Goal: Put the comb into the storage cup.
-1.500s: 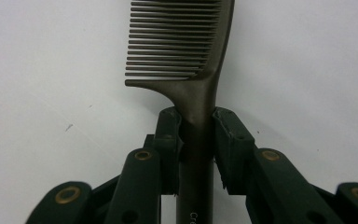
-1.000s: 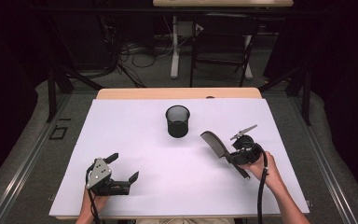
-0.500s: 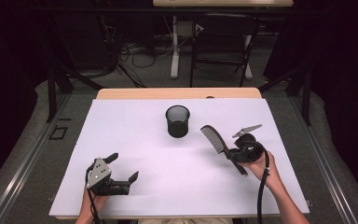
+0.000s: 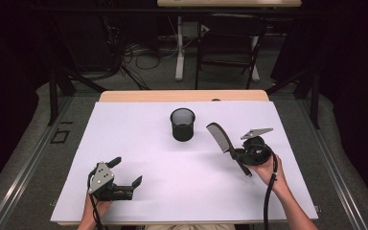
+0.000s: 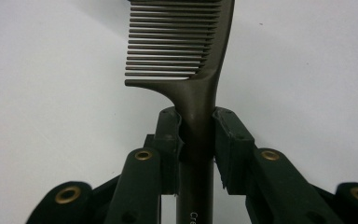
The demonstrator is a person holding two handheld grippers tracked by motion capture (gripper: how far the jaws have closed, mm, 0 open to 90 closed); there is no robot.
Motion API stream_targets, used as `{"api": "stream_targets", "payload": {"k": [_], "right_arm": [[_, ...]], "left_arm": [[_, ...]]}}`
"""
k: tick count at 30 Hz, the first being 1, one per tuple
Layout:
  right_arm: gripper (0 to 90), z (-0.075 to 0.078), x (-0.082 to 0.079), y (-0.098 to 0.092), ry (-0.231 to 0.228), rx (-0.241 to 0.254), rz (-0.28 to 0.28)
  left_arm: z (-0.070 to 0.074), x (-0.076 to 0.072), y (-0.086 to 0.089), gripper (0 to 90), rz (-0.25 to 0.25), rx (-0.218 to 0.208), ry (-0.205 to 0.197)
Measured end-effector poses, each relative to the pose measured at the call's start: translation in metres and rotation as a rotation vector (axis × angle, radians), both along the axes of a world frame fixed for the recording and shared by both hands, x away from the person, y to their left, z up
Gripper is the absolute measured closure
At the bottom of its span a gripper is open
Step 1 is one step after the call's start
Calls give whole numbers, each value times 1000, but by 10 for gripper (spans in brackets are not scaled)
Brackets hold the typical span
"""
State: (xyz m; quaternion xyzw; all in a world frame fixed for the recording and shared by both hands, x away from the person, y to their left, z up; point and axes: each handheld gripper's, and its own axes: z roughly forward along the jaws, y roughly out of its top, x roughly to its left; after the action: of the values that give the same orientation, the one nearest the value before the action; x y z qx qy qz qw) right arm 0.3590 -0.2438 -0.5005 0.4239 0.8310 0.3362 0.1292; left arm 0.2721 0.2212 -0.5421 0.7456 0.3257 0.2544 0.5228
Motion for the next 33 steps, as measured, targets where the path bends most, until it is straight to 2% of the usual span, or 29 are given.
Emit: {"api": "stream_targets", "payload": {"k": [26, 33], "right_arm": [[727, 9, 2, 13, -127, 37, 37], [727, 11, 3, 15, -162, 55, 32]], "left_arm": [[1, -2, 1, 3, 0, -5, -5], [0, -2, -1, 3, 2, -6, -1]]}}
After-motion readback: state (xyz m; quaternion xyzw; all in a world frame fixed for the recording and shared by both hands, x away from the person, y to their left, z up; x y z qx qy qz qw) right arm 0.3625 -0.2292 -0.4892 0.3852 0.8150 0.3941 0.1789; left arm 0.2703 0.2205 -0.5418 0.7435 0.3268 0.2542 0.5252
